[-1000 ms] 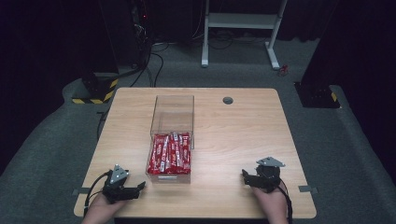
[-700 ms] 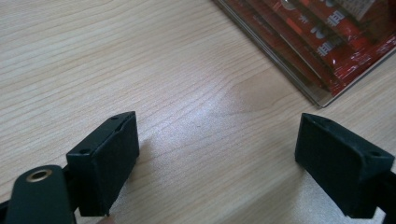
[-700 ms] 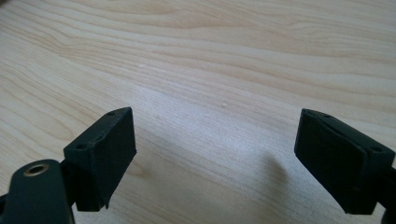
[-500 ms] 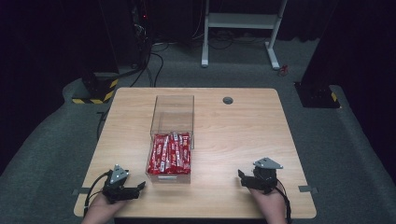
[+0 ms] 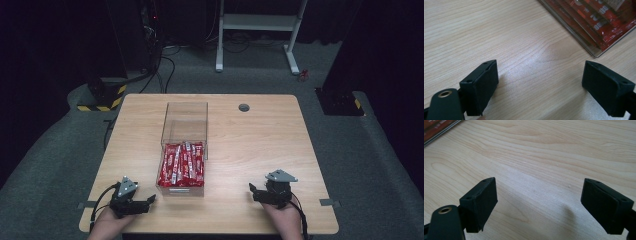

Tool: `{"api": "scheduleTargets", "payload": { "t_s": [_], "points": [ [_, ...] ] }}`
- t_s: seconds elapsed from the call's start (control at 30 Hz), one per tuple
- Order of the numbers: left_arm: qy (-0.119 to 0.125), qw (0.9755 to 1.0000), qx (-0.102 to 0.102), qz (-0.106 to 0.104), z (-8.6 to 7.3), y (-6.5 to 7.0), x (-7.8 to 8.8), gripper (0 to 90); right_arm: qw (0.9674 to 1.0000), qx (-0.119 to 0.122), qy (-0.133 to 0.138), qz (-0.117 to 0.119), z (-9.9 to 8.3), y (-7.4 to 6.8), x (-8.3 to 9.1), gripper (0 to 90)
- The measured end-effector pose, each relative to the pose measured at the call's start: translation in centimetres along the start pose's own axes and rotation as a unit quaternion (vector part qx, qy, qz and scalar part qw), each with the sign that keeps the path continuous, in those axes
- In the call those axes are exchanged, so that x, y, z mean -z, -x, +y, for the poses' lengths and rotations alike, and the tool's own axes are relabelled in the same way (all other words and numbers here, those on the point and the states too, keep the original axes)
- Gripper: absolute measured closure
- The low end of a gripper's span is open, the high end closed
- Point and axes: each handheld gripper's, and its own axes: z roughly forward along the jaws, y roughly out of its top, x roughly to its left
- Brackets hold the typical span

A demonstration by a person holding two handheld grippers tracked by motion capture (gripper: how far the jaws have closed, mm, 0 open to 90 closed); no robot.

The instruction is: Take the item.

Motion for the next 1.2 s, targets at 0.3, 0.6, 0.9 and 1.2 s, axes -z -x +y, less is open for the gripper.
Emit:
{"api": "scheduleTargets", "payload": {
  "t_s": [0.3, 0.6, 0.9, 1.2],
  "points": [
    [0.0, 1.0, 0.001, 0.0, 0.0, 0.0, 0.0, 14.0, 0.9999, -0.002, 0.007, 0.012, 0.3, -0.4, -0.2, 14.4],
    [0.0, 1.0, 0.001, 0.0, 0.0, 0.0, 0.0, 14.2, 0.9996, 0.004, 0.015, 0.021, 0.6, -1.2, -0.1, 15.1],
    [0.0, 1.0, 0.001, 0.0, 0.0, 0.0, 0.0, 14.2, 0.9993, 0.014, 0.023, 0.027, 0.7, -1.3, -0.2, 16.4],
    [-0.001, 1.0, -0.002, 0.001, 0.0, 0.0, 0.1, 14.3, 0.9982, 0.01, 0.041, 0.041, 1.4, -1.9, 0.2, 17.5]
  ]
}}
